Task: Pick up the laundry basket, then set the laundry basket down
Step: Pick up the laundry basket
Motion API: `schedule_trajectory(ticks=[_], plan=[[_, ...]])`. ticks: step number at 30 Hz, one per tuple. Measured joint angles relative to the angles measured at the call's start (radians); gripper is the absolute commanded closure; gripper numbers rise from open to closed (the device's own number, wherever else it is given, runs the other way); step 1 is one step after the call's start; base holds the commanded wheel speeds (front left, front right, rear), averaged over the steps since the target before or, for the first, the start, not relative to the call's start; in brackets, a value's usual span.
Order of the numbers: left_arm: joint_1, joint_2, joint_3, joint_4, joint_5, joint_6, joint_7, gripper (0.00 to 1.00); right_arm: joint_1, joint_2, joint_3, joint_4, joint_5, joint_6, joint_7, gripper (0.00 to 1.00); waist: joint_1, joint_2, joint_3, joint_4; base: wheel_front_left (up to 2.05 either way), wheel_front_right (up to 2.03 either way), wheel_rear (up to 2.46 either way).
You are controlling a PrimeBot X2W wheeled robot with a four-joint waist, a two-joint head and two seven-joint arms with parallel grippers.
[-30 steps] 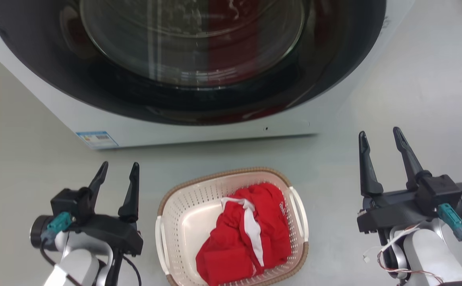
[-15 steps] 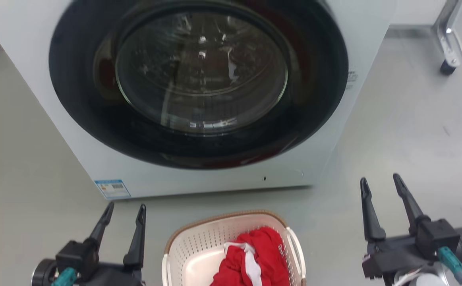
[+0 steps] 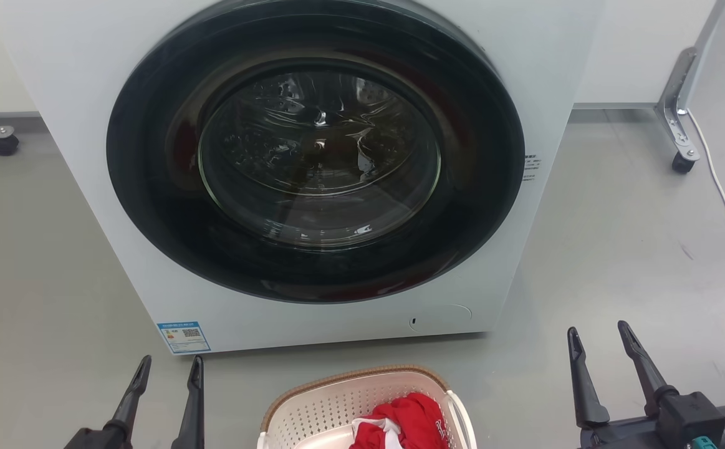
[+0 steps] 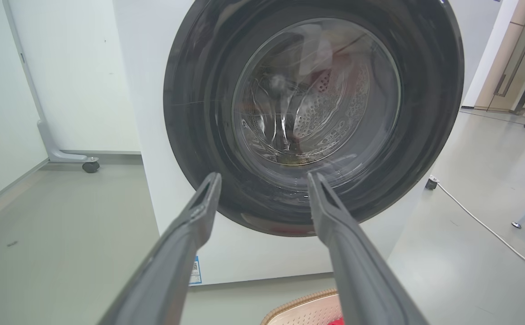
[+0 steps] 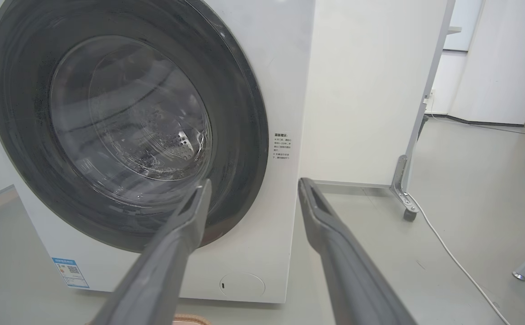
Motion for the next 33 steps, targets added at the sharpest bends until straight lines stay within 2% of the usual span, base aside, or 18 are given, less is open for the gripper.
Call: schedule_trajectory(ticks=[11, 33], plan=[[0.037, -0.041, 0.048, -0.027, 0.044, 0.000, 0.002, 0.00, 0.017, 0.000, 0.000, -0.018, 0.013, -0.004, 0.009, 0.00, 0.0000, 0.0002, 0.004, -0.001, 0.00, 0.00, 0.00], [0.051, -0.067, 0.083, -0.067, 0.098, 0.000, 0.058, 0.00, 0.016, 0.000, 0.001, -0.045, 0.015, -0.005, 0.027, 0.00, 0.0001, 0.0001, 0.020, 0.004, 0.00, 0.00, 0.00]])
